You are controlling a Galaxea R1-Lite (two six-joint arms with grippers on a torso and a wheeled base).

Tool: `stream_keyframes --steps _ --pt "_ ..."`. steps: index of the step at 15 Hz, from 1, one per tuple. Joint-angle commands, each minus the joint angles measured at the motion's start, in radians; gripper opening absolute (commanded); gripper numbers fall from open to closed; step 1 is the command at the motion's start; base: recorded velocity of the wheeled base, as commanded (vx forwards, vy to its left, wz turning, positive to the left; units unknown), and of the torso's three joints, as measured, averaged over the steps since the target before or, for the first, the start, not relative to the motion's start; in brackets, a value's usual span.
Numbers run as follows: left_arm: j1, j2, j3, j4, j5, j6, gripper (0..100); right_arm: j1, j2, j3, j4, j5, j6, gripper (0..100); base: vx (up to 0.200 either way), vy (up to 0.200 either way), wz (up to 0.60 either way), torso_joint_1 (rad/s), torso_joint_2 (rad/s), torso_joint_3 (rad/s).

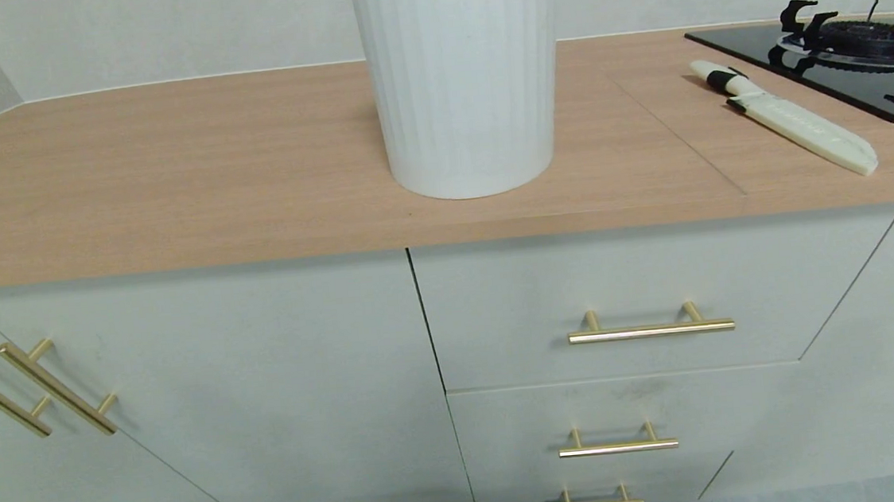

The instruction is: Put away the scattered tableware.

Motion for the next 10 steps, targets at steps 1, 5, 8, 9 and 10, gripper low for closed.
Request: stream_keyframes --steps 1,5,8,9,10 --pt "0.001 0.0 0.0 0.0 0.0 0.0 100 0.001 0.002 0.0 0.0 0.001 0.0 100 0.0 0.0 0.0 0.0 0.0 0.0" --pt "0.001 0.002 0.0 0.0 0.0 0.0 100 0.001 0.002 0.0 0.0 0.001 -0.002 100 0.0 0.0 0.0 0.065 -0.15 -0.093" --pt "0.001 0.0 0.0 0.0 0.0 0.0 100 0.001 0.002 0.0 0.0 0.001 -0.002 100 0.0 0.0 0.0 0.175 -0.22 -0.248" --pt "0.001 0.0 0.0 0.0 0.0 0.0 100 0.001 0.002 0.0 0.0 0.001 -0.002 100 0.0 0.0 0.0 0.188 -0.7 -0.261" --pt "0.001 0.0 -0.001 0.0 0.0 0.0 100 0.001 0.002 0.0 0.0 0.001 -0.002 100 0.0 0.0 0.0 0.119 -0.62 -0.246"
